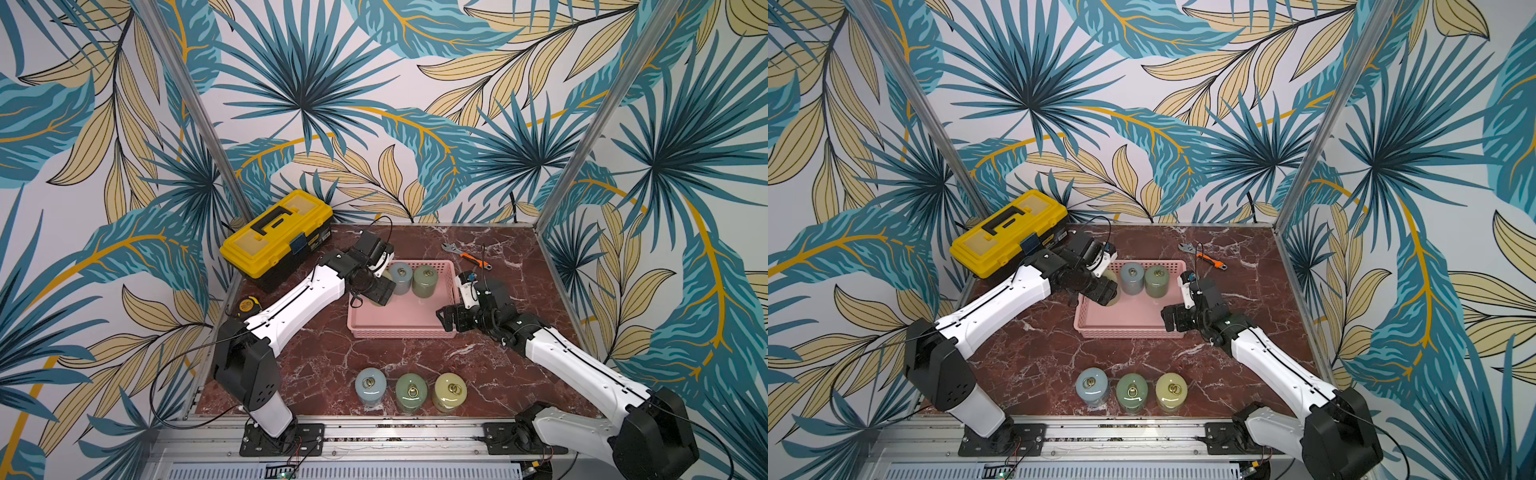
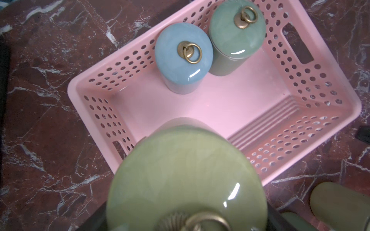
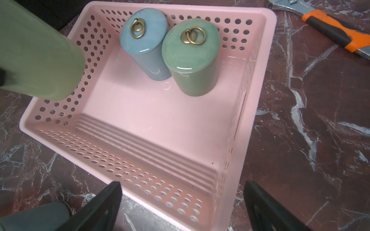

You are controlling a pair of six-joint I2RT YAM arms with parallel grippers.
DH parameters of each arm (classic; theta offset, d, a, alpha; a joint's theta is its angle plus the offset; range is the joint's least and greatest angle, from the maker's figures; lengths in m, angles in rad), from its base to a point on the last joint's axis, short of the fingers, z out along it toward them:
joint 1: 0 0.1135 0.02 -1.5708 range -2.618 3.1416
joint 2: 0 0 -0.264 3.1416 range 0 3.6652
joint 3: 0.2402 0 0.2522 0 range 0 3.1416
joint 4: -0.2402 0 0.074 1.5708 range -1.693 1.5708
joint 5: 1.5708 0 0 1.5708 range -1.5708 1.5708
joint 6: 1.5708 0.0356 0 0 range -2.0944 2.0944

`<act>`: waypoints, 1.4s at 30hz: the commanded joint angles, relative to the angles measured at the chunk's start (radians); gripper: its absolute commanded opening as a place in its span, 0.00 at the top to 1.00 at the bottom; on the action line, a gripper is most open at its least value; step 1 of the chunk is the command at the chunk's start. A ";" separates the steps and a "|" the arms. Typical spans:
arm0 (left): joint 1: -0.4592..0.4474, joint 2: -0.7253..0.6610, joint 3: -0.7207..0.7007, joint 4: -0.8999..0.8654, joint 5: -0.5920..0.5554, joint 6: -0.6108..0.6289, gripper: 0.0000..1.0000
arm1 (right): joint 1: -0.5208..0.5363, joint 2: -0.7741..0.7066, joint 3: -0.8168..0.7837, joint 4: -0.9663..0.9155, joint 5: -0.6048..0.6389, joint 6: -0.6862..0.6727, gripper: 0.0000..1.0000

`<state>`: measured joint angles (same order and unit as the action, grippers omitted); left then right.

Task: Take the tea canister out of the basket
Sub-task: Pick up the tea canister from the basket, then place the tea canister at the center of the board.

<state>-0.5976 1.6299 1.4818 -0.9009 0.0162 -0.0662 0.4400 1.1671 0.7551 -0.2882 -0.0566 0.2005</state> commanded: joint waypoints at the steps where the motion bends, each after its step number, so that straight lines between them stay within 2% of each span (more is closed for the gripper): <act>1: -0.028 -0.074 -0.025 0.031 -0.010 -0.024 0.54 | -0.001 -0.015 -0.018 0.012 0.018 -0.014 0.01; 17: -0.206 -0.198 -0.113 0.003 -0.062 -0.112 0.54 | -0.001 -0.039 -0.030 0.018 0.050 -0.013 0.01; 31: -0.386 -0.211 -0.191 0.029 -0.143 -0.219 0.55 | -0.001 -0.055 -0.035 0.018 0.066 -0.012 0.01; 42: -0.464 -0.189 -0.242 0.082 -0.170 -0.288 0.55 | -0.001 -0.067 -0.037 0.015 0.076 -0.009 0.01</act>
<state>-1.0504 1.4677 1.2602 -0.9035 -0.1215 -0.3256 0.4400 1.1187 0.7364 -0.2844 0.0040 0.2005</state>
